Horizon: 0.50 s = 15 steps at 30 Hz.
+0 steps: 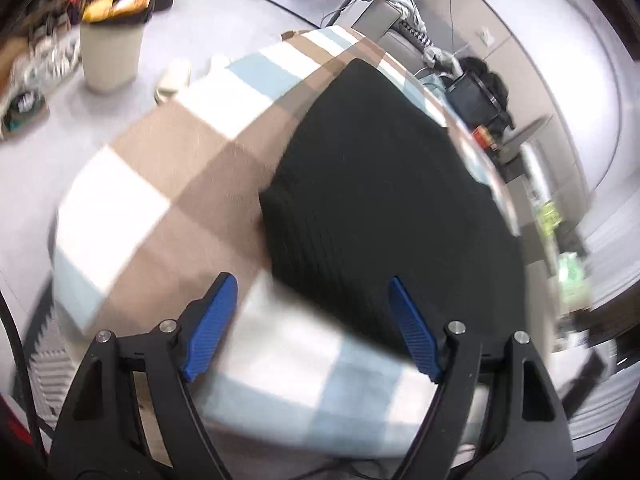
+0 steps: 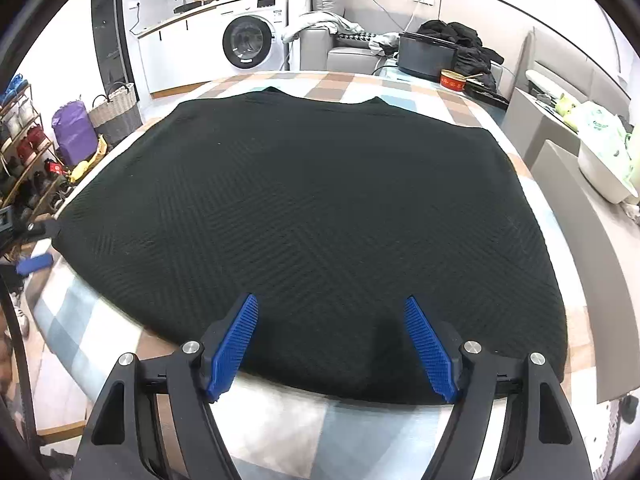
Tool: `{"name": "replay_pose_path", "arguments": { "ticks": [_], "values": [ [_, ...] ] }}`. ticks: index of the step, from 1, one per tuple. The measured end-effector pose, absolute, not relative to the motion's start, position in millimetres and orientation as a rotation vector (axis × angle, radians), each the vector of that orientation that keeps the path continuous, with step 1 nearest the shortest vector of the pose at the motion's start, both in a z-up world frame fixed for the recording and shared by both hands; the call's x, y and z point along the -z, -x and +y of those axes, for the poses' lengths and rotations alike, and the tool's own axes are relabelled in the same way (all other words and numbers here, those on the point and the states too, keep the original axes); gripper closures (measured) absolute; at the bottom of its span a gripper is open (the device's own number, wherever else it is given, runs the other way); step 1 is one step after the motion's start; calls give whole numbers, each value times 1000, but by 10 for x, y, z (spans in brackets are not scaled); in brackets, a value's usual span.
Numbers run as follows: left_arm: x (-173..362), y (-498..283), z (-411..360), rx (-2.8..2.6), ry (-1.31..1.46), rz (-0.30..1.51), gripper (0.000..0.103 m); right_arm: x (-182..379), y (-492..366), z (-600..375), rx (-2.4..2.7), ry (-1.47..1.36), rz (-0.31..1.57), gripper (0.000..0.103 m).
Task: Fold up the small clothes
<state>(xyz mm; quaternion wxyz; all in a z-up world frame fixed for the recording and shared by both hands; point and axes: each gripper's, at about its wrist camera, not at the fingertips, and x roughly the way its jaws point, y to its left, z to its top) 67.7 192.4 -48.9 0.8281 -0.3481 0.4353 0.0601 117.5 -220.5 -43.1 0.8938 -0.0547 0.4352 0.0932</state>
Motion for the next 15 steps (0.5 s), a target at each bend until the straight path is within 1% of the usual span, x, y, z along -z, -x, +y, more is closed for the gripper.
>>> {"name": "replay_pose_path", "arguments": {
  "ticks": [4,10,12,14,15],
  "values": [
    [561,-731,1900,-98,811,871,27,427,-1165,-2085,-224,139,895,25],
    [573,-984,1829,-165,801,807,27,454,-1130,-2011,-238,163,894,25],
    [586,-1056,1837,-204,797,789,37,488,-1142,-2014,-233,165,906,25],
    [628,-1131,1854,-250,798,786,76,523,-1154,-2024,-225,169,917,25],
    [646,-1153,1874,-251,804,787,76,546,-1164,-2027,-226,171,924,25]
  ]
}}
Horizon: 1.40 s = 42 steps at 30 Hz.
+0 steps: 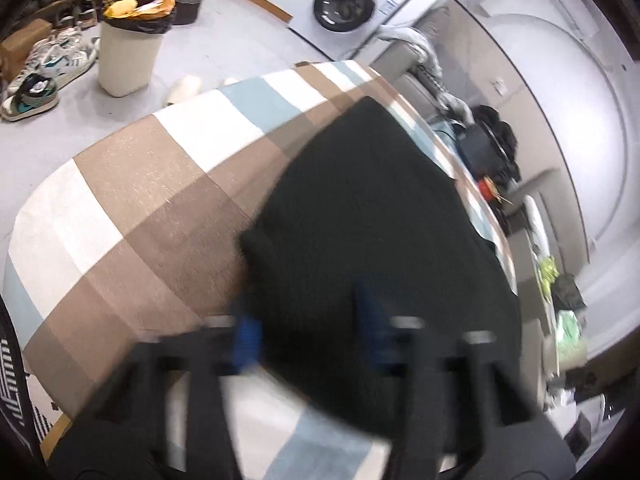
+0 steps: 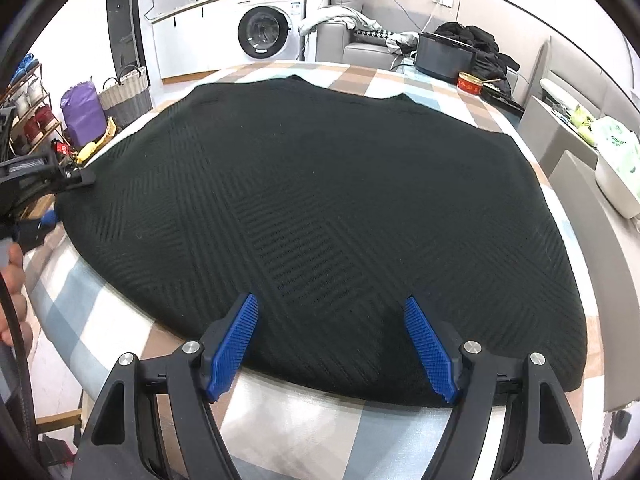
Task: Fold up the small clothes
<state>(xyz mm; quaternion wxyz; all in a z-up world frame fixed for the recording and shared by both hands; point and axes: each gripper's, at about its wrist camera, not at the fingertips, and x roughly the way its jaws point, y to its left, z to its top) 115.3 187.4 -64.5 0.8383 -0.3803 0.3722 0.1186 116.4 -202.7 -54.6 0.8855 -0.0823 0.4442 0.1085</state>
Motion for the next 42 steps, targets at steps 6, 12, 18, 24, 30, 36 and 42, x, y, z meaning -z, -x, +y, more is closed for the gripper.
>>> {"name": "replay_pose_path", "arguments": {
  "ticks": [6,12,18,24,30,36,42],
  "values": [
    [383,-1226,1726,-211,694,692,85,572,-1173,-2061,-231,160,930,25],
    [-337,-1476,1206,-53,429,555,87,493,-1143,-2155,-227,121,926,25],
    [-863,-2044,-14,253,158,531,88,266,-1008,-2638,-109,61,882,25],
    [-512,-2274,-1534,644,37,711,85,121,-855,-3399,114,1,873,25],
    [21,-2190,-1618,799,102,906,70,136,-774,-3867,233,-27,899,25],
    [29,-1990,-974,573,92,839,50,79,-961,-3928,82,-181,880,25],
    [160,-2137,-474,424,91,864,50,75,-1324,-3605,-97,-262,892,28]
  ]
}}
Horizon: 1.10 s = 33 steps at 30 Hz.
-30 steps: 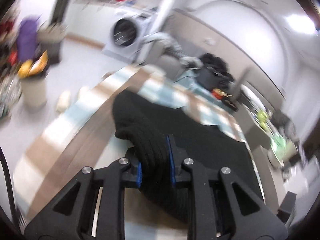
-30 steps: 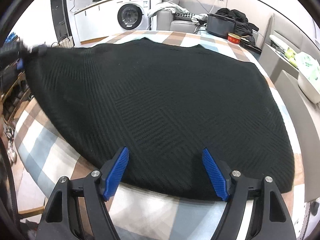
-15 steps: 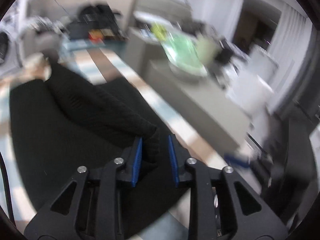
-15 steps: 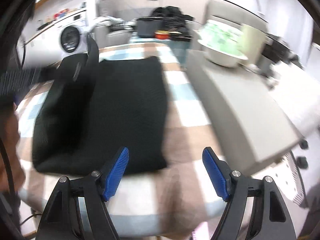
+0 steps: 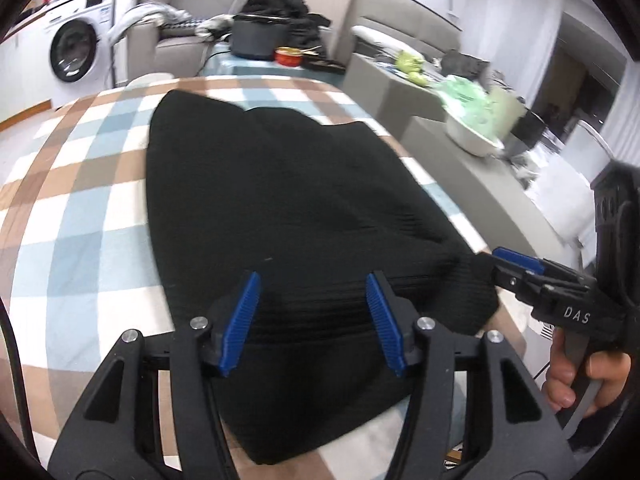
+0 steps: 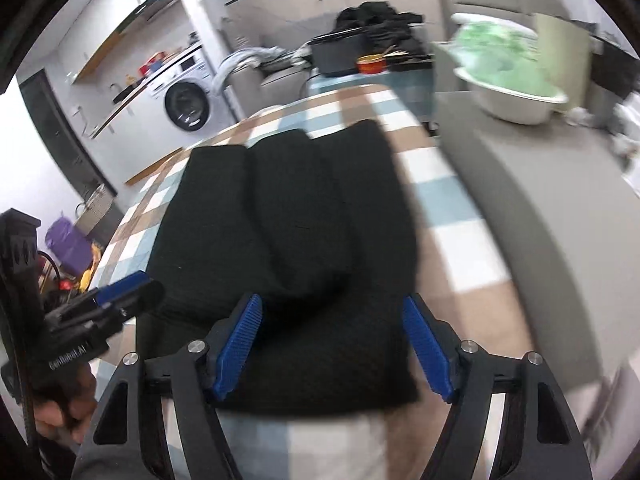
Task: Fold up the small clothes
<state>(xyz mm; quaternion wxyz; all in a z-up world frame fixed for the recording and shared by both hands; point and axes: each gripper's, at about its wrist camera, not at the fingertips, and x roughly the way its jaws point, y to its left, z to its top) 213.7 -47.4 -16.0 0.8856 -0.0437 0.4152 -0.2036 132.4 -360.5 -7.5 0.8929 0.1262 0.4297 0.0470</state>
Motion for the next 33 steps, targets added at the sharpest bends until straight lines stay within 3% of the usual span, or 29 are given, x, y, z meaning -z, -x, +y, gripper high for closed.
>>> {"name": "replay_pose_path", "arguments": {
  "ticks": [7,15,16,20,28,31,33],
  "values": [
    [299,-2188,-158,356,98,879,50,236,-1638,-3461,-214,-405,974,28],
    [368,-2222,-89,283,75,882,50,323,-1734,-3374,-216,-386,1004,28],
    [372,-2217,-74,273,73,882,50,326,-1750,-3362,-211,-378,998,32],
    [364,-2205,-9,264,85,878,50,323,-1798,-3317,-222,-374,993,84],
    [218,-2198,282,237,182,844,48,-424,-1334,-3267,-226,-305,762,90],
    [197,-2206,291,232,183,841,47,-376,-1074,-3346,-154,-253,794,89],
    [235,-2220,243,240,180,850,46,-63,-1042,-3444,-92,-242,896,88]
  ]
}}
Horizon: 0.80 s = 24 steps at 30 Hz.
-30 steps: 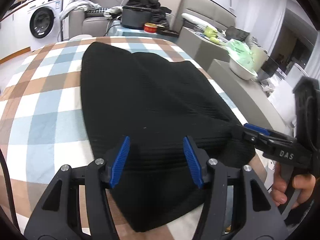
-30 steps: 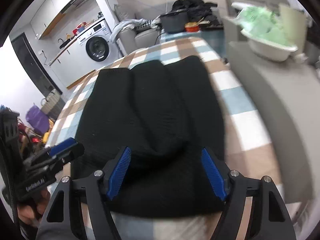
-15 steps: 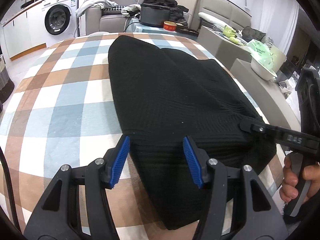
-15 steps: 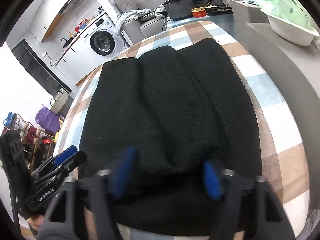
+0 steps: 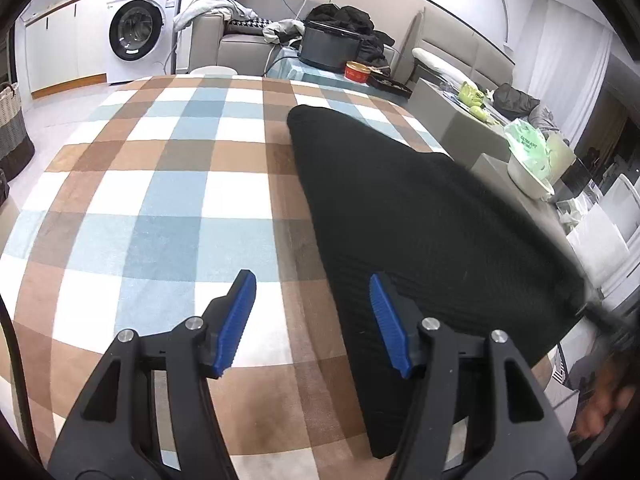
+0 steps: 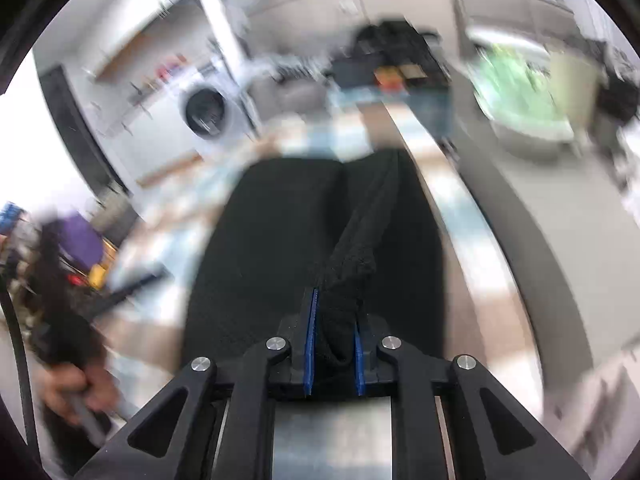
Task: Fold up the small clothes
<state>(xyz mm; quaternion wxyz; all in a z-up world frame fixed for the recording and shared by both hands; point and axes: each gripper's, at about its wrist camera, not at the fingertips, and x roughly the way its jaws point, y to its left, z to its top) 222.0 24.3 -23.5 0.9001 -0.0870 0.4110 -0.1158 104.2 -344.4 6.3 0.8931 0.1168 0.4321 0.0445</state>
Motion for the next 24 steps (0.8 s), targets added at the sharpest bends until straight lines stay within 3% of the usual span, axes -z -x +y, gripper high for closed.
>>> {"name": "replay_pose_path", "arguments": {
  "ticks": [3,5,7,16,24],
  "values": [
    [312,-2259,120,258,166,883,46,269,-1085,-3668,-78,-366,994,83],
    [357,-2259,20,265,136,898,46,204,-1056,-3758,-84,-407,953,67],
    [382,-2250,-52,273,117,907,46,98,-1031,-3805,-57,-388,909,60],
    [369,-2265,-205,234,33,905,45,-220,-1238,-3820,-47,-287,839,60],
    [288,-2325,-220,196,-18,894,39,158,-1839,-3401,-191,-251,977,60]
  ]
}}
